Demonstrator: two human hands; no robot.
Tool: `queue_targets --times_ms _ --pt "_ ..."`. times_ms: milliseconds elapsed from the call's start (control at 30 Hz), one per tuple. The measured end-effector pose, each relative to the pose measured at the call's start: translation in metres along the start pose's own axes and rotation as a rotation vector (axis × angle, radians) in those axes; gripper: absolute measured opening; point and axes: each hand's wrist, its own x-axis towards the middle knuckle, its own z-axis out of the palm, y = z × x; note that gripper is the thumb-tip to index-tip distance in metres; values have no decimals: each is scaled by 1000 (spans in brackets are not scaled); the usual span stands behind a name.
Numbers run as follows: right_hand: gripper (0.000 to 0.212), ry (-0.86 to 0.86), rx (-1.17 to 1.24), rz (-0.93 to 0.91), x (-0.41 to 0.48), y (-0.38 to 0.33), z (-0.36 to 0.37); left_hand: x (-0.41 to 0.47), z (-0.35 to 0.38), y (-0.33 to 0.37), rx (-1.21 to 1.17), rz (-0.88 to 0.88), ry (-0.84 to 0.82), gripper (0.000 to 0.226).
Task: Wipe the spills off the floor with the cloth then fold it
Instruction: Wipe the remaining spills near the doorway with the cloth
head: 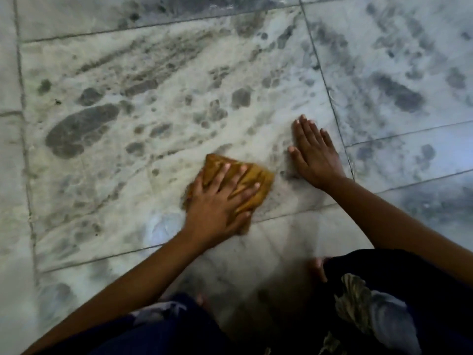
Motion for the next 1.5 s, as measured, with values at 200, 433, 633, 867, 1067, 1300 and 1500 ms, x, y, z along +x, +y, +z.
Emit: queue_targets --times_ms 200,433,633,867,1067,1300,1500 --pt "68 36 78 -21 -2 6 4 10 -17 -72 -1 -277 -38 58" --pt "70 56 -37 -51 -12 33 2 91 -11 3 -25 -184 -33 62" --pt "67 88 -16 -28 -1 32 5 -6 4 32 -9 85 -20 58" --pt "69 111 -15 -44 1 35 4 54 -26 -73 19 -493 -31 66" --pt "67 130 26 -54 0 36 5 131 -22 -11 63 -210 -89 67" --pt "66 139 48 -64 0 36 5 34 -1 52 65 15 -17 59" --pt "66 143 47 -58 0 36 7 33 -13 -40 46 -369 -26 60"
